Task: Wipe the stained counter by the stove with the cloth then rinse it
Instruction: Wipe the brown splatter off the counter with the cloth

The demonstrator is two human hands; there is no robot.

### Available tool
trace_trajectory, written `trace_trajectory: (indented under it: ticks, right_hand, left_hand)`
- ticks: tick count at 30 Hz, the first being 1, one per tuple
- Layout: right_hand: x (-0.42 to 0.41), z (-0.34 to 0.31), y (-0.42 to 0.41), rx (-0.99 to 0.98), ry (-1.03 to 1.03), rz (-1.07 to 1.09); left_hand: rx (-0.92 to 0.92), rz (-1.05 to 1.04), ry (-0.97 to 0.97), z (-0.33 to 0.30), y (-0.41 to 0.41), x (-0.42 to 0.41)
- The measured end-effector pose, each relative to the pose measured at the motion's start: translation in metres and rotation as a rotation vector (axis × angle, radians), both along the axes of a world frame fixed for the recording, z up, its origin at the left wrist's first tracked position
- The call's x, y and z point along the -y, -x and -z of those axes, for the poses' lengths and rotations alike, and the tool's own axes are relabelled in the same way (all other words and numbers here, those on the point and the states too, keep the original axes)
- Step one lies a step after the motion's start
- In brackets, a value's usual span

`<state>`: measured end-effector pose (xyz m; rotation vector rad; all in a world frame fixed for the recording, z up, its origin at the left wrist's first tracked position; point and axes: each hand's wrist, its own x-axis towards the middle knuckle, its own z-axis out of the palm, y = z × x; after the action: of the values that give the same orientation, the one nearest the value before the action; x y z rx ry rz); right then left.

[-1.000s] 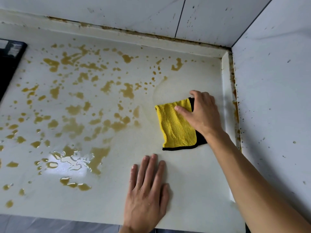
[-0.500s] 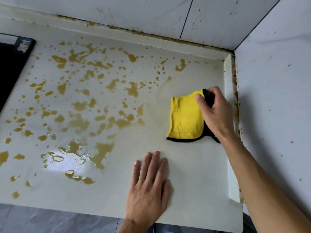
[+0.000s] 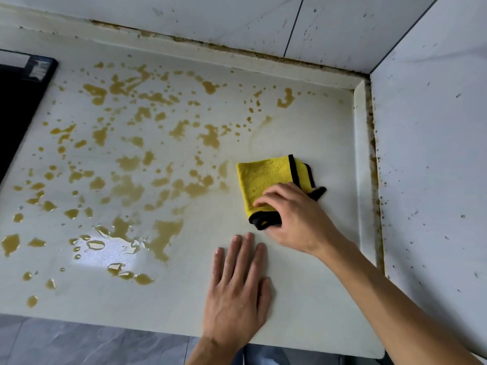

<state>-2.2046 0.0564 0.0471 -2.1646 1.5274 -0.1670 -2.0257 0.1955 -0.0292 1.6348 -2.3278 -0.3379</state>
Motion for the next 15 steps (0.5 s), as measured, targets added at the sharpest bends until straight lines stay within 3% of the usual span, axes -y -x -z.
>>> trace_trajectory:
  ticks: [2, 5, 8, 12, 15]
  right_hand:
    - [-0.005, -0.001, 0.007, 0.117, -0.046, 0.068]
    - [0.011, 0.003, 0.008, 0.167, 0.120, 0.214]
    - [0.016, 0.024, -0.016, -0.047, 0.125, 0.287]
    - [0.004, 0.059, -0.009, -0.270, 0.149, 0.178]
    - [0.047, 0.060, 0.036, -0.356, 0.103, 0.397]
  left_hand:
    - [-0.002, 0.001, 0.000, 0.000, 0.000, 0.000]
    - [0.003, -0.002, -0.003, -0.001, 0.000, 0.001]
    - [0.009, -0.003, -0.002, 0.000, 0.000, 0.000]
    - [-0.004, -0.014, 0.036, 0.002, -0.001, 0.001]
    - [-0.013, -0.029, 0.047, 0.003, 0.001, 0.000]
